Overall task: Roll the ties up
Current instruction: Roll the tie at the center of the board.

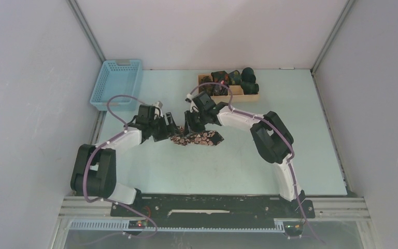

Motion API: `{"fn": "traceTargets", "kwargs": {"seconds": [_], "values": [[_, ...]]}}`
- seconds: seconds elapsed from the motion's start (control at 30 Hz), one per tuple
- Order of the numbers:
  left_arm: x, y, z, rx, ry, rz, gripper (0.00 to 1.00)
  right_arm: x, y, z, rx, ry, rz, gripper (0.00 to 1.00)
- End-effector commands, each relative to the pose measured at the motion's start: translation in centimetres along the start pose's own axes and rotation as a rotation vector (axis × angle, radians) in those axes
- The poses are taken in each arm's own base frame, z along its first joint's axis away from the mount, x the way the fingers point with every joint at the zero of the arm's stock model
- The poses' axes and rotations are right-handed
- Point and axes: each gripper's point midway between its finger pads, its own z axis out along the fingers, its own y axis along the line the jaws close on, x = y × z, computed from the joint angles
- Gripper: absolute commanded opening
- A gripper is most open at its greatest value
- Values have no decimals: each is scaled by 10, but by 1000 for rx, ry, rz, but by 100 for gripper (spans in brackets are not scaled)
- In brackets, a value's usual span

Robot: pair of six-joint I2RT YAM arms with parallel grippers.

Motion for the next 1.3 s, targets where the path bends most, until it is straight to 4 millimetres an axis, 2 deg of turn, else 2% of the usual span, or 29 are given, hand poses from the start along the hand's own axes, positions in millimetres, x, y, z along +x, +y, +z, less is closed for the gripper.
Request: {"fn": "traceTargets", "kwargs": {"seconds": [0.0,0.37,0.67,0.93,1.27], "values": [[-1,-3,9,63,-11,34,78,-12,-5,0,5,-29,1,28],[8,-5,23,126,16,40,78,-3,-21,5,23,3,25,27],[11,-10,27,174,16,28,76,7,-26,9,27,23,31,27],[20,-16,30,236,25,-3,60,1,-23,6,22,8,29,26],[16,-17,26,234,-6,-4,41,-21,-11,-17,6,-47,14,27]]}}
